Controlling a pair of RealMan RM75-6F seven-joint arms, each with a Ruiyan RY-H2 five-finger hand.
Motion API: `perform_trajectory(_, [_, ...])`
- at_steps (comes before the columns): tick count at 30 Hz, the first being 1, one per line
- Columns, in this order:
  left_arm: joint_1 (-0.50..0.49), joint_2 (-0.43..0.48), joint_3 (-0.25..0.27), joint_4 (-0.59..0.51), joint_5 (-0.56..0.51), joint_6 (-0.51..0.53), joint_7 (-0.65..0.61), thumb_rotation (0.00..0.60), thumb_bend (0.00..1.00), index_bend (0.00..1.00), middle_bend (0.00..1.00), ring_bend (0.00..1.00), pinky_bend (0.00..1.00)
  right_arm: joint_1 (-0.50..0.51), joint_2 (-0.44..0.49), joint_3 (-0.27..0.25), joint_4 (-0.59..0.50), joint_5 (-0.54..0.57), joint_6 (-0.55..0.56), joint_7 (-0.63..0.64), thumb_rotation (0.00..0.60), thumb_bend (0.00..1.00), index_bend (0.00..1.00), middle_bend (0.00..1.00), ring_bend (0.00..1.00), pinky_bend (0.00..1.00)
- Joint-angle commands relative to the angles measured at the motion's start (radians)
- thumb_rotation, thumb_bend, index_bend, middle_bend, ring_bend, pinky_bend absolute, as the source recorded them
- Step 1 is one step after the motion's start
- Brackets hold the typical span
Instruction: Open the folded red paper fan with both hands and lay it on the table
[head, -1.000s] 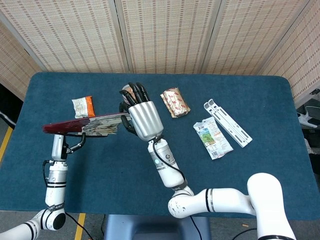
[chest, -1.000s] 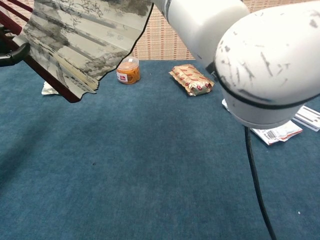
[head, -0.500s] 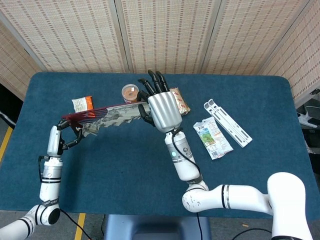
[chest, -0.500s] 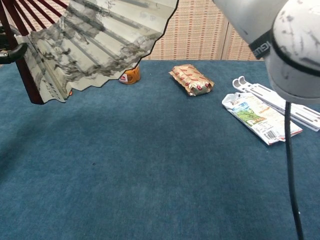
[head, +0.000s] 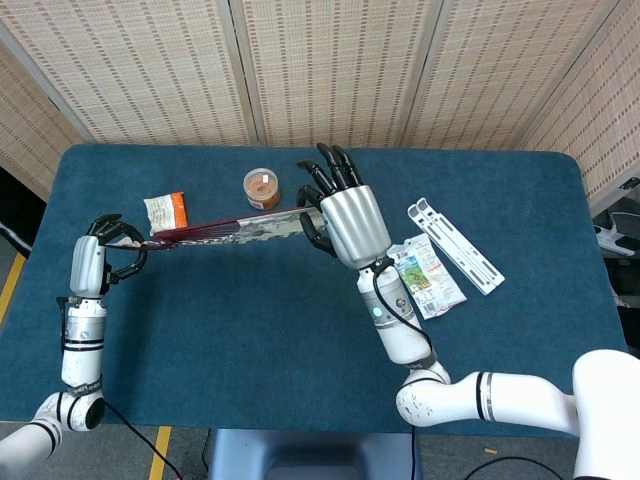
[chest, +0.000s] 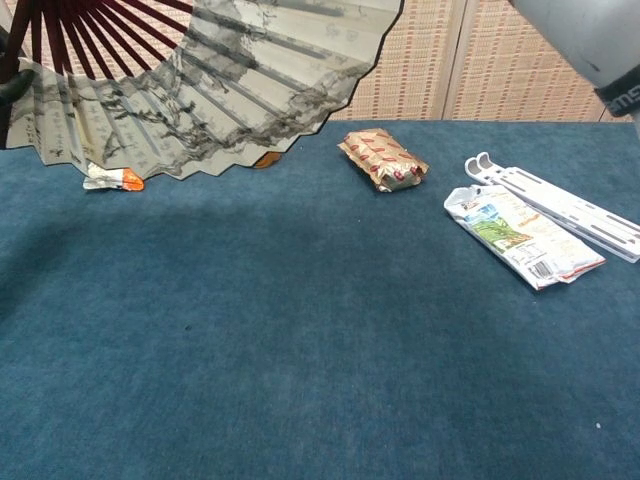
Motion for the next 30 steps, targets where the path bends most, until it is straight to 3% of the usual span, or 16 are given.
perform_trajectory(1, [-0.008, -0.012, 0.006, 0.034, 0.0, -0.001, 0.003, 0.6, 0.73, 0.61, 0.71, 0.41, 0.22, -0.015, 0.01, -0.019, -0.003, -0.024, 0.005, 0.013, 0.6, 0.71, 0.76, 0.19, 0.0, 0.08])
perform_trajectory(7, [-0.007, -0.052, 0.032, 0.126, 0.015, 0.022, 0.015, 0.6, 0.68, 0.56, 0.63, 0.39, 0.21, -0.032, -0.008, -0.054, 0.039, -0.094, 0.03, 0.042, 0.6, 0.71, 0.76, 0.19, 0.0, 0.09])
perform_trajectory(16, [-0.005, -0.085, 0.053, 0.226, 0.015, 0.016, -0.018, 0.6, 0.55, 0.37, 0.43, 0.3, 0.18, -0.072, -0.04, -0.115, 0.115, -0.223, 0.095, 0.117, 0.6, 0.71, 0.68, 0.19, 0.0, 0.12])
perform_trajectory(18, [-0.002, -0.088, 0.057, 0.231, 0.018, 0.02, -0.018, 0.6, 0.53, 0.3, 0.38, 0.27, 0.18, -0.079, -0.045, -0.126, 0.126, -0.242, 0.106, 0.129, 0.6, 0.71, 0.63, 0.19, 0.0, 0.13])
perform_trajectory(20, [0.016, -0.106, 0.089, 0.262, 0.041, 0.047, -0.005, 0.6, 0.51, 0.2, 0.29, 0.23, 0.17, -0.111, -0.078, -0.198, 0.181, -0.33, 0.153, 0.182, 0.6, 0.71, 0.59, 0.19, 0.0, 0.14])
perform_trajectory(24, [0.037, -0.134, 0.122, 0.319, 0.059, 0.061, -0.014, 0.6, 0.49, 0.12, 0.25, 0.2, 0.15, -0.146, -0.117, -0.259, 0.249, -0.412, 0.195, 0.237, 0.6, 0.71, 0.54, 0.19, 0.01, 0.14])
perform_trajectory(27, [0.055, -0.152, 0.143, 0.353, 0.072, 0.084, -0.024, 0.6, 0.48, 0.04, 0.19, 0.16, 0.14, -0.178, -0.127, -0.297, 0.263, -0.458, 0.222, 0.246, 0.6, 0.69, 0.43, 0.19, 0.01, 0.14])
perform_trajectory(30, [0.065, -0.162, 0.153, 0.364, 0.08, 0.105, -0.032, 0.6, 0.47, 0.0, 0.11, 0.1, 0.14, -0.215, -0.124, -0.332, 0.254, -0.495, 0.249, 0.229, 0.6, 0.61, 0.27, 0.18, 0.01, 0.14])
